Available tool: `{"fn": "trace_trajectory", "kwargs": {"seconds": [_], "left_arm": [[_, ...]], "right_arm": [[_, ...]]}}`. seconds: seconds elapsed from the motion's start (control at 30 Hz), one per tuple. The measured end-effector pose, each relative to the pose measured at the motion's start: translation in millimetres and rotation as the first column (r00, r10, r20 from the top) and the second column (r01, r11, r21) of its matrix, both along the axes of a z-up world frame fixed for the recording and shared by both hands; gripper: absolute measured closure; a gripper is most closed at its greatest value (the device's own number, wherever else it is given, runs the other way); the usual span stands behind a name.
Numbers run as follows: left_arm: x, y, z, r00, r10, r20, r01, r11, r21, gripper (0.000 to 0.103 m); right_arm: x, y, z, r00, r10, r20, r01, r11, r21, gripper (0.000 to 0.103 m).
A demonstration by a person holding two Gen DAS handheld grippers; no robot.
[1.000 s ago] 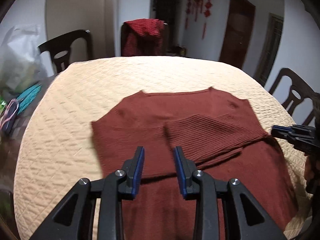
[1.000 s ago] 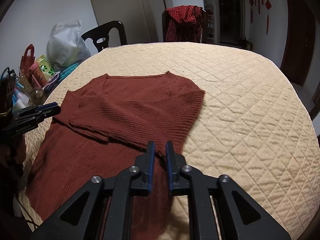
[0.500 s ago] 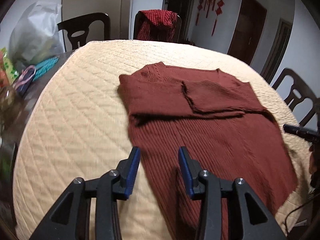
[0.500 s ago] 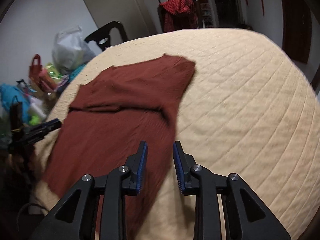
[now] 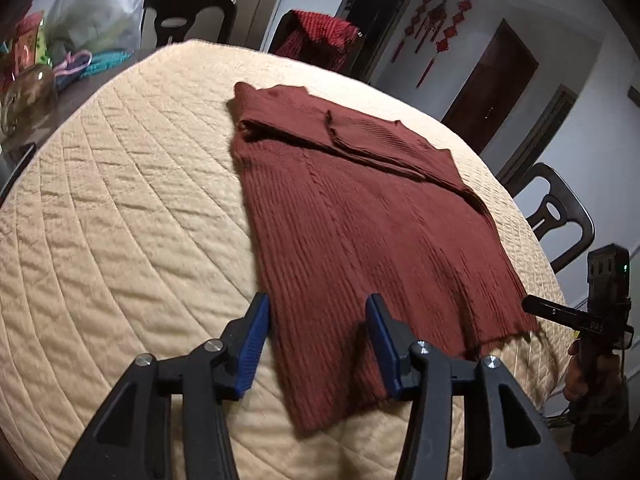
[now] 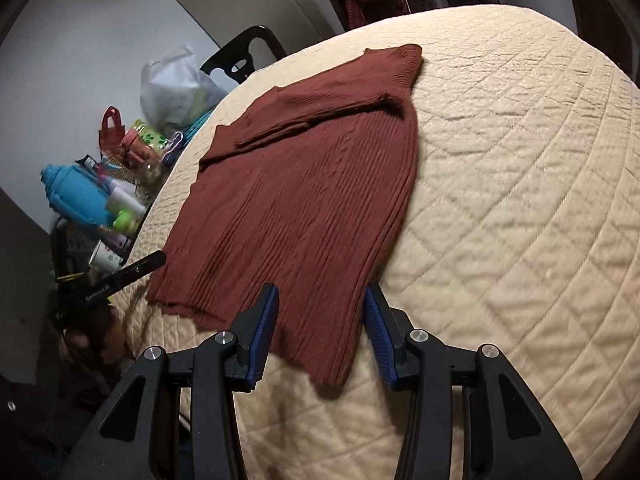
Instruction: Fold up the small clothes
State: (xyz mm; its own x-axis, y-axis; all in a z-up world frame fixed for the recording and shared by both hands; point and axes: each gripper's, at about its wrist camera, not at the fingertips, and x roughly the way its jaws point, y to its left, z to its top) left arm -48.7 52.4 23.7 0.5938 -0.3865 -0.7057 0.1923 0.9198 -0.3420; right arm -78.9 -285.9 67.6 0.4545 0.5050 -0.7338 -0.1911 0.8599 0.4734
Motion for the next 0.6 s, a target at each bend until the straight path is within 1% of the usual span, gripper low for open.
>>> {"fn": "trace_trajectory", "kwargs": {"seconds": [0.03, 0.1, 0.13, 0.2, 0.23, 0.27, 0.33, 0.37, 0.43, 0.47, 0.53, 0.6], "left_arm": [[-2, -3, 0, 1.0, 0.005, 0.012, -0.005, 1.0, 0.008, 0.048], [-2, -5, -1, 0.999, 0.02, 0.026, -0.02, 1.0, -0.002, 0.042], [-1, -7, -2, 0.999, 0.02, 0.03, -0.02, 1.0, -0.005, 0.04], [0, -10, -1, 0.999, 0.022, 0.039, -0.022, 1.0, 0.008, 0.036], [-1, -13, -2, 0.999, 0.024, 0.047, -0.025, 0.999, 0.022, 0.036], [-1, -16, -2, 0.998, 0.022, 0.056, -0.024, 0.999, 0.042, 0.035], [-1, -22, -3, 0.998, 0.011, 0.069, -0.017, 0.996, 0.092, 0.035], [-1, -24, -3, 0.997, 0.008, 0.072, -0.016, 0.994, 0.105, 0.035], [-2, -23, -3, 0.997, 0.013, 0.072, -0.02, 0.995, 0.099, 0.035], [-1, -22, -3, 0.998, 0.018, 0.068, -0.024, 0.996, 0.087, 0.035], [0, -18, -2, 0.998, 0.036, 0.052, -0.041, 0.996, 0.081, 0.045], [0, -13, -2, 0.997, 0.069, 0.039, -0.072, 0.993, 0.089, 0.064]], "right_arm": [[-2, 2, 0, 1.0, 0.002, 0.004, -0.002, 1.0, 0.001, 0.058], [-4, 2, 0, 1.0, -0.015, 0.007, 0.015, 1.0, 0.021, 0.057], [-4, 2, -1, 1.0, -0.025, 0.008, 0.025, 0.999, 0.033, 0.057], [-4, 1, -2, 0.999, -0.034, 0.014, 0.033, 0.998, 0.049, 0.057], [-3, 0, -2, 0.999, -0.041, 0.013, 0.04, 0.997, 0.059, 0.06], [-2, 0, -3, 0.999, -0.046, 0.012, 0.045, 0.997, 0.064, 0.065], [-2, 2, -3, 0.999, -0.043, 0.013, 0.042, 0.998, 0.047, 0.073], [-2, 2, -3, 0.999, -0.045, 0.016, 0.044, 0.998, 0.043, 0.077], [0, 4, -5, 0.999, -0.033, 0.0, 0.033, 0.997, 0.064, 0.085], [-1, 5, -6, 0.999, -0.036, 0.004, 0.035, 0.998, 0.057, 0.086], [-1, 5, -5, 0.999, -0.036, 0.008, 0.035, 0.998, 0.057, 0.086], [0, 6, -6, 0.999, -0.041, 0.005, 0.04, 0.997, 0.063, 0.089]]}}
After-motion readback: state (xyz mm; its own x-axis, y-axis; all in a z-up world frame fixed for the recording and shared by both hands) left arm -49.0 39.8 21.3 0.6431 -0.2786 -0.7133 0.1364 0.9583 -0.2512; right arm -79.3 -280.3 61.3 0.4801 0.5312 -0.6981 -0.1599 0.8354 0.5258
